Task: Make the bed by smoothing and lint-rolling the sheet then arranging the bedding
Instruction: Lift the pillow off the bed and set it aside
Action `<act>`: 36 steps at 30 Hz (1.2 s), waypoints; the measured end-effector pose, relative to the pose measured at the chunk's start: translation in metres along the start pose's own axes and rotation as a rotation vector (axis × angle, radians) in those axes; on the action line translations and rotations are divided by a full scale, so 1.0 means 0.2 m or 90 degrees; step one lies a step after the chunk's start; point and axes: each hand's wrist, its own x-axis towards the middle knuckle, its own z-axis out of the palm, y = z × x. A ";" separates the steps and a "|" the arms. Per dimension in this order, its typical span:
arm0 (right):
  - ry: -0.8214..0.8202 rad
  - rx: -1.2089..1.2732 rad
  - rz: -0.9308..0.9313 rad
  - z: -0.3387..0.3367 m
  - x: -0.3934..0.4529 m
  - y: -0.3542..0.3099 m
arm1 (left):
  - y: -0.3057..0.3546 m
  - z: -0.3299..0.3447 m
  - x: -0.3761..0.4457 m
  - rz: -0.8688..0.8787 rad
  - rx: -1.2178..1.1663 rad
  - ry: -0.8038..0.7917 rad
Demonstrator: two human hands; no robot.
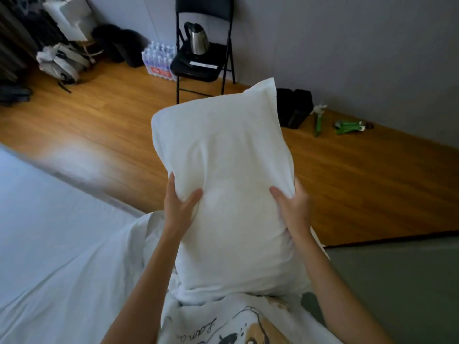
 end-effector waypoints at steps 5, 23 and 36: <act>-0.043 -0.029 -0.041 0.22 0.41 -0.15 | -0.01 0.06 0.38 -0.028 -0.019 0.047; -0.112 -0.005 -0.121 1.33 1.80 -1.11 | 0.22 -0.22 2.17 -0.072 -0.102 0.100; -0.440 -0.024 -0.222 2.89 2.83 -2.10 | 0.29 -0.81 3.47 -0.150 -0.116 0.458</act>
